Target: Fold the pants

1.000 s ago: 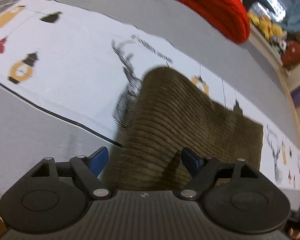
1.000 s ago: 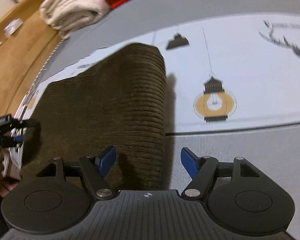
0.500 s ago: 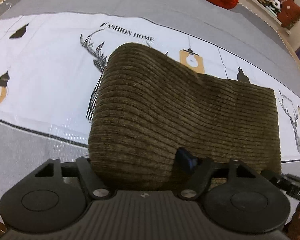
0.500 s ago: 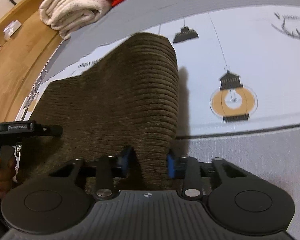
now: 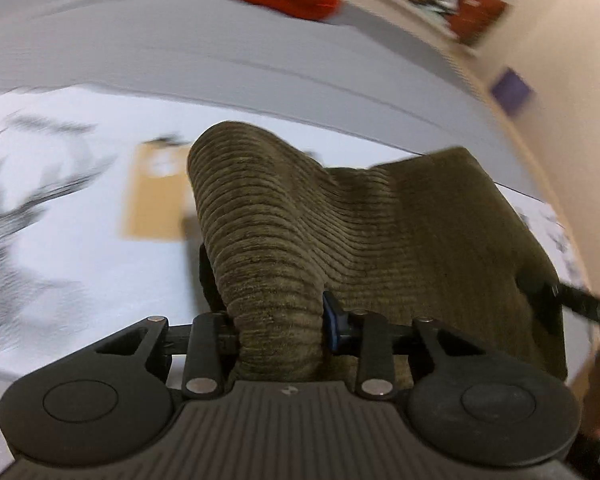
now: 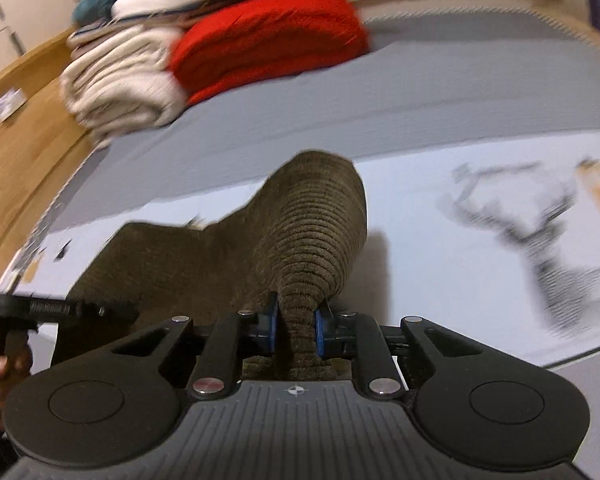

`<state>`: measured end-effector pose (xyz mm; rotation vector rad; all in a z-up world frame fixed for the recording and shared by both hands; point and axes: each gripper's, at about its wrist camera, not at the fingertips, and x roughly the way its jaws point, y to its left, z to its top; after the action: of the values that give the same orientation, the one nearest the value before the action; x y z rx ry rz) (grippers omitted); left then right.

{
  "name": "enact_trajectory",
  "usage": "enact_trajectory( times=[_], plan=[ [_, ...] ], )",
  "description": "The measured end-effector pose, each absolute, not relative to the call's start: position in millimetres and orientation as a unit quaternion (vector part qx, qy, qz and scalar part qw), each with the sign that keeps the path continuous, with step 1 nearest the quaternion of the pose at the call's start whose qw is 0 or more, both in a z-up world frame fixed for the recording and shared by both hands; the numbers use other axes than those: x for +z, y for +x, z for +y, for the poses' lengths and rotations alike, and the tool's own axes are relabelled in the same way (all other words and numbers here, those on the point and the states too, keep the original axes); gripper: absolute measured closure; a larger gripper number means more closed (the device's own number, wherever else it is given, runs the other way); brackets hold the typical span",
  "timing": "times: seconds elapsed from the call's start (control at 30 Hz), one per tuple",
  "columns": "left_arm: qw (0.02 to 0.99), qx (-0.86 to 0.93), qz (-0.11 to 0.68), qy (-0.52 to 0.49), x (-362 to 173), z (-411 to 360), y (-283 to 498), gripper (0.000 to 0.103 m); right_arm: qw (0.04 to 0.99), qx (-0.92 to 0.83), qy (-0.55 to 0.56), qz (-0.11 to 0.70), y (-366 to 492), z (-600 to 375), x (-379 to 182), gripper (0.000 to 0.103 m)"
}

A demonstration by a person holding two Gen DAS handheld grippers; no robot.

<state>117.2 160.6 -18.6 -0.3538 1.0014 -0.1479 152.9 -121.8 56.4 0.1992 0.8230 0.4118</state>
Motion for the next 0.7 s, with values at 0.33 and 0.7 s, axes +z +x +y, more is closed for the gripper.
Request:
enact_trajectory(
  times=[0.33,0.7],
  plan=[
    [0.892,-0.053,0.447,-0.034,-13.1,112.8,117.9,0.035,0.925,0.043,0.031,0.375,165.0,-224.0,43.5,0.079],
    [0.914,-0.156,0.374,-0.001,19.0,106.4,99.8,0.091,0.915,0.209,-0.081,0.336,124.3,-182.8,34.9,0.073]
  ],
)
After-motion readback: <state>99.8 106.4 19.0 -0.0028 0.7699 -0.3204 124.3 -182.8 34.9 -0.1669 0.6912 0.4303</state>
